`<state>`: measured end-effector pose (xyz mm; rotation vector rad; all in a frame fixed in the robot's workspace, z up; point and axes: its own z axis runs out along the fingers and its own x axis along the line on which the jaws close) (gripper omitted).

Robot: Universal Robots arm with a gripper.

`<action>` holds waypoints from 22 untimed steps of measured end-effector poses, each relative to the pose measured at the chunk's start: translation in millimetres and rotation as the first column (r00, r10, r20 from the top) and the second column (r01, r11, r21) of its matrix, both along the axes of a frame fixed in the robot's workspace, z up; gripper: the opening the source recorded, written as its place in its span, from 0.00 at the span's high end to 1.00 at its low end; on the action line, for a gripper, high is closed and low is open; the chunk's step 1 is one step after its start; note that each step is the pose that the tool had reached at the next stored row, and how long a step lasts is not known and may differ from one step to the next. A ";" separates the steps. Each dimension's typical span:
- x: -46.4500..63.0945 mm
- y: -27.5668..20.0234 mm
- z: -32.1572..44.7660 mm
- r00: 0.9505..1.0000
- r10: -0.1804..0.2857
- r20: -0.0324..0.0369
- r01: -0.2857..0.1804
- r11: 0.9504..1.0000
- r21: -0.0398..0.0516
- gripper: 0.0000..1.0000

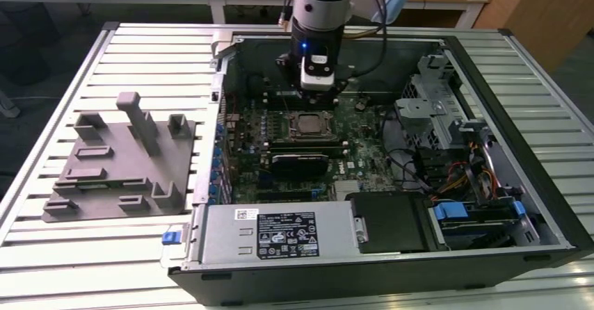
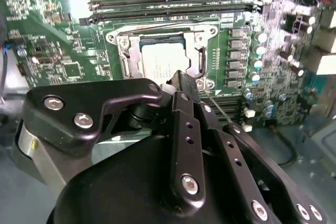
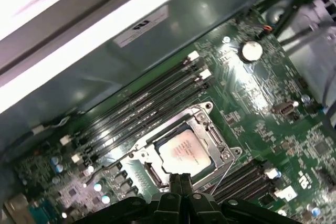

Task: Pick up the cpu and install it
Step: 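Install the first cpu locking lever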

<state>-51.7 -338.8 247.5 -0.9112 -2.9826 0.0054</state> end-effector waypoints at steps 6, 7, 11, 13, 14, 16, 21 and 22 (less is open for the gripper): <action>0.0 0.0 -0.1 0.997 0.078 0.000 -0.078 0.997 0.000 0.89; 0.0 0.0 -0.2 0.996 0.085 0.000 -0.085 0.996 0.000 0.89; 0.0 -0.1 -0.2 0.994 0.108 0.000 -0.108 0.994 0.000 0.89; 0.0 -0.1 -0.2 0.993 0.115 0.000 -0.115 0.993 0.000 0.89; 0.0 -0.1 -0.2 0.993 0.118 0.000 -0.118 0.993 0.000 0.89; 0.0 -0.1 -0.2 0.992 0.126 0.000 -0.126 0.992 0.000 0.89; -0.1 -0.1 -0.3 0.978 0.210 0.000 -0.210 0.978 0.000 0.89; -0.1 -0.1 -0.3 0.974 0.228 0.000 -0.228 0.974 0.000 0.89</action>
